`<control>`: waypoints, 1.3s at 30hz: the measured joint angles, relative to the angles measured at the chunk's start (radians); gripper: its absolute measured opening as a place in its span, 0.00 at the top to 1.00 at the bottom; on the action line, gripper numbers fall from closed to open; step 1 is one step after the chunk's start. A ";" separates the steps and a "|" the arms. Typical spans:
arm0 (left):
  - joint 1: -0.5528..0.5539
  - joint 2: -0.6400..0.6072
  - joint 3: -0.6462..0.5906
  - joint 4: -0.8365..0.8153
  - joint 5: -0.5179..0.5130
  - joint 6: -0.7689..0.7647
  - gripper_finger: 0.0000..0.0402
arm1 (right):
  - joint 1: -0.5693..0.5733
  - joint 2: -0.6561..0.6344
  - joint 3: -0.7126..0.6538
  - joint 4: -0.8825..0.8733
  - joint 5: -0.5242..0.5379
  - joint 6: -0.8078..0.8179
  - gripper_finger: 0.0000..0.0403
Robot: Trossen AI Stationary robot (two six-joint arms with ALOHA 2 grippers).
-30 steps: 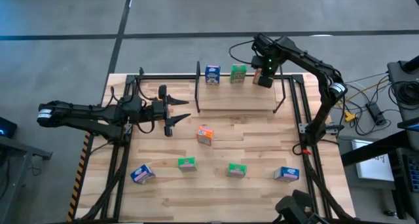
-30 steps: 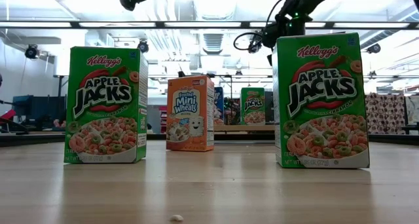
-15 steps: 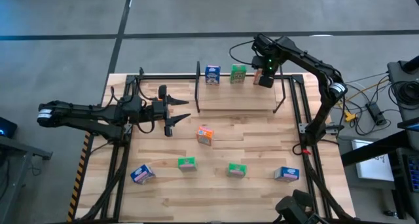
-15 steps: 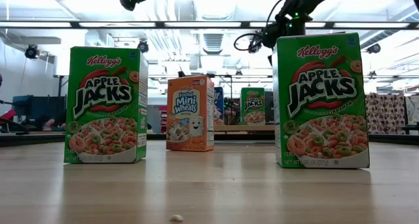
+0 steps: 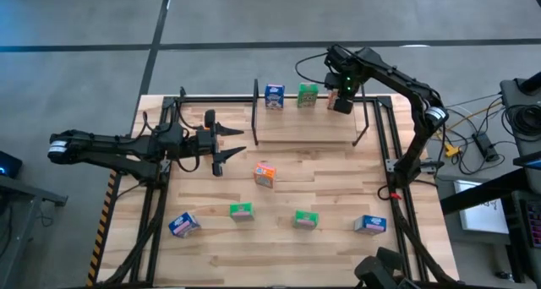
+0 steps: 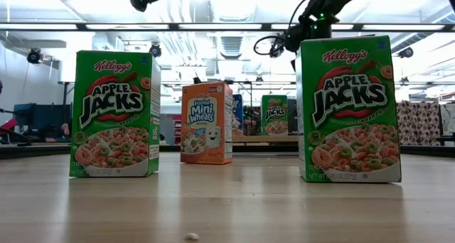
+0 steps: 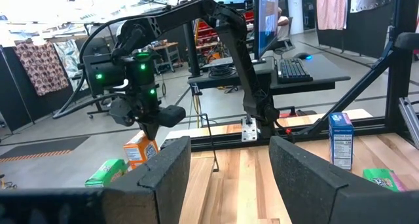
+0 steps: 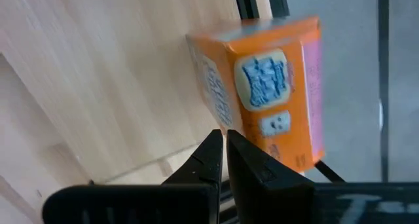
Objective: Stack cereal on shelf
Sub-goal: Put the bottom right orange cereal box on the shelf, then put the bottom orange cereal box aligned with the other orange cereal box on the shelf
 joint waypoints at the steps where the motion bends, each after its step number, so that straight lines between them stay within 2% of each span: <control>1: 0.000 0.000 0.000 0.000 0.000 -0.001 0.52 | 0.005 -0.003 0.000 0.000 -0.008 0.014 0.97; 4: 0.000 0.000 0.000 0.000 0.000 -0.038 0.52 | 0.024 -0.025 -0.001 0.005 -0.090 0.060 0.97; 9: 0.000 0.000 0.000 -0.030 0.000 -0.145 0.52 | 0.095 -0.100 -0.038 0.098 -0.303 0.069 0.97; 14: 0.000 0.000 -0.003 -0.054 0.000 -0.182 0.52 | 0.204 -0.199 -0.145 0.286 -0.469 0.056 0.97; 22: -0.001 0.011 -0.044 -0.053 0.000 -0.300 0.52 | 0.402 -0.394 -0.477 0.739 -0.487 0.062 0.97; 26: -0.003 0.065 -0.053 -0.043 0.000 -0.356 0.52 | 0.465 -0.492 -0.663 0.959 -0.489 0.097 0.97; 33: -0.005 0.248 -0.046 0.135 0.001 -0.394 0.52 | 0.501 -0.637 -0.906 1.251 -0.491 0.163 0.97; 37: -0.005 0.317 0.005 0.136 0.001 -0.430 0.52 | 0.501 -0.699 -1.004 1.386 -0.516 0.164 0.97; 39: -0.005 0.336 0.048 0.073 0.001 -0.466 0.52 | 0.501 -0.727 -1.033 1.454 -0.526 0.161 0.97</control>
